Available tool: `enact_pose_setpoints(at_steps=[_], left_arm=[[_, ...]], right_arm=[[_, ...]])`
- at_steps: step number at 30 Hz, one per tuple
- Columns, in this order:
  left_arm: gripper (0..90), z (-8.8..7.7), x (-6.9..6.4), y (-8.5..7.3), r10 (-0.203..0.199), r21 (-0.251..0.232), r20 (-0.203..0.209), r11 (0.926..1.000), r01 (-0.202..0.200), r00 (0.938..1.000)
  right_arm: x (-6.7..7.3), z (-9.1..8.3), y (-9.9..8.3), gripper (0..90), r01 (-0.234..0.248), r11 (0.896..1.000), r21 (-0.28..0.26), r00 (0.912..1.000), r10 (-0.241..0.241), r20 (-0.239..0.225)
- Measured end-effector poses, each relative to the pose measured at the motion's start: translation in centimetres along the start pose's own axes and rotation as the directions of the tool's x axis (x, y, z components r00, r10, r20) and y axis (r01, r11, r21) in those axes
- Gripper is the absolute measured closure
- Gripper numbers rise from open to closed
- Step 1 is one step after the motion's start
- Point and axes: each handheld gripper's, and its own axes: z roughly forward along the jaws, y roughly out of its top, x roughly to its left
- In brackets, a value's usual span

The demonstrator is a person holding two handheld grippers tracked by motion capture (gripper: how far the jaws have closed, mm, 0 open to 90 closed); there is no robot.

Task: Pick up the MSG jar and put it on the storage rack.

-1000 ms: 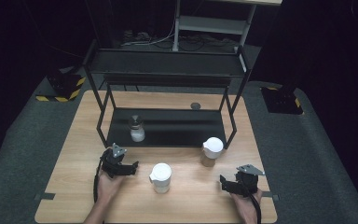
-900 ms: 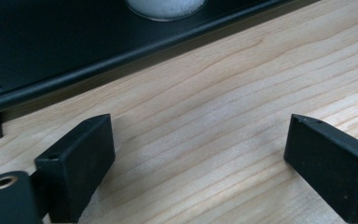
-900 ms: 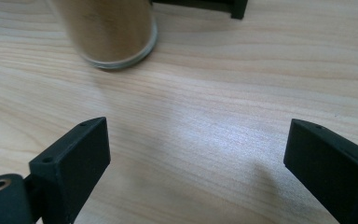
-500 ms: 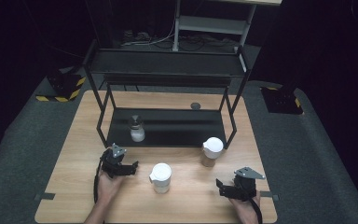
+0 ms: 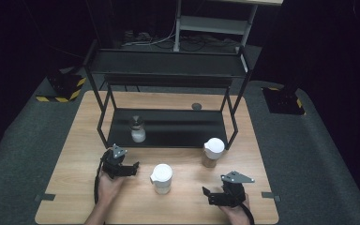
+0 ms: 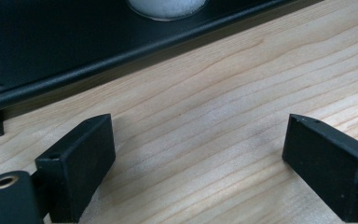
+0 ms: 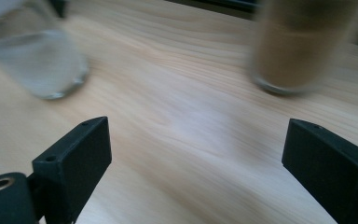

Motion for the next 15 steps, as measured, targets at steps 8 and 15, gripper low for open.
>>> enact_pose_setpoints(at_steps=[8, 15], left_arm=[[9.7, -0.1, -0.1, 0.0, -0.005, 0.0, -0.002, 1.0, 0.005, 1.0], [9.8, -0.1, -0.1, -0.1, -0.005, -0.002, -0.002, 1.0, 0.005, 1.0]], right_arm=[[2.6, 3.6, 1.5, 7.7, 0.102, 0.994, -0.037, 0.9784, -0.107, -0.177], [4.4, 5.7, 2.4, 7.7, 0.187, 0.982, -0.038, 0.954, -0.19, -0.231]])
